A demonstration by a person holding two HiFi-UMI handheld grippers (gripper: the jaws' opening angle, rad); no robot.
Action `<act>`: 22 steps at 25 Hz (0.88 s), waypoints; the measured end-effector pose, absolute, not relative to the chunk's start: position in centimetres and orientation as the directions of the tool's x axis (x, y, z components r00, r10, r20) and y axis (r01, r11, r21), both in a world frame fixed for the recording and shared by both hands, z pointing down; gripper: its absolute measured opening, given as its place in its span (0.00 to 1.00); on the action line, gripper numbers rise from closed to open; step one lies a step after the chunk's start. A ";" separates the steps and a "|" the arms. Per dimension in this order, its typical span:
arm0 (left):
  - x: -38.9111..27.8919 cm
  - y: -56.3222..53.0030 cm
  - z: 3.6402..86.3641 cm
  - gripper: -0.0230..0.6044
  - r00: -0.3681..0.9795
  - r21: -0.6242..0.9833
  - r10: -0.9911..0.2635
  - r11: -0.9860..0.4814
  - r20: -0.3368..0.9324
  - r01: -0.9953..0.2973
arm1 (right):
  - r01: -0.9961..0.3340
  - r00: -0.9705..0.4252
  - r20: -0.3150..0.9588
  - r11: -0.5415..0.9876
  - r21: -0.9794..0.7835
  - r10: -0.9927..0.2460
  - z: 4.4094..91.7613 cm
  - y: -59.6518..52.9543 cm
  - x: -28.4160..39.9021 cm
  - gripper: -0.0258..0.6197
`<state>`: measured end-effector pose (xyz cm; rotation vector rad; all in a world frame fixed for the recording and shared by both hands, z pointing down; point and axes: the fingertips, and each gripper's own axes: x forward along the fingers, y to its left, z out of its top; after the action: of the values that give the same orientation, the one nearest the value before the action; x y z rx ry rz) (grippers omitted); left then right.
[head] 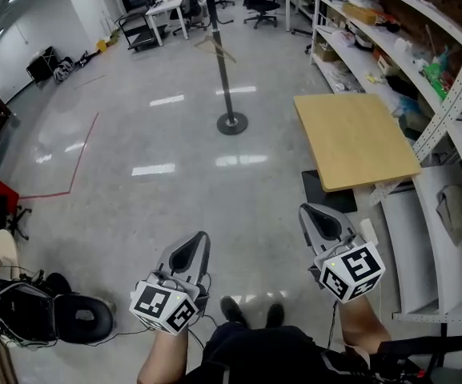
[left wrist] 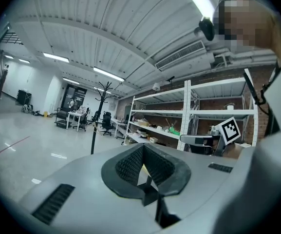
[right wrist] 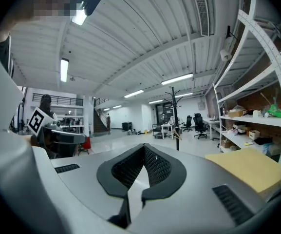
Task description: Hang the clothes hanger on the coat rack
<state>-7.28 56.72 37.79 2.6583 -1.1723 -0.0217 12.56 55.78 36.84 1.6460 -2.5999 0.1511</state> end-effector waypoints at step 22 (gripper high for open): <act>-11.2 61.0 36.2 0.04 0.696 0.220 -0.717 -0.675 0.028 -0.704 | -0.908 -0.418 0.092 0.419 -0.013 -0.904 35.1 59.5 7.9 0.05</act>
<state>-11.25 61.02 36.19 2.6926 -1.1435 -0.0894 7.87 59.49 35.10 1.6541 -2.5856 0.0926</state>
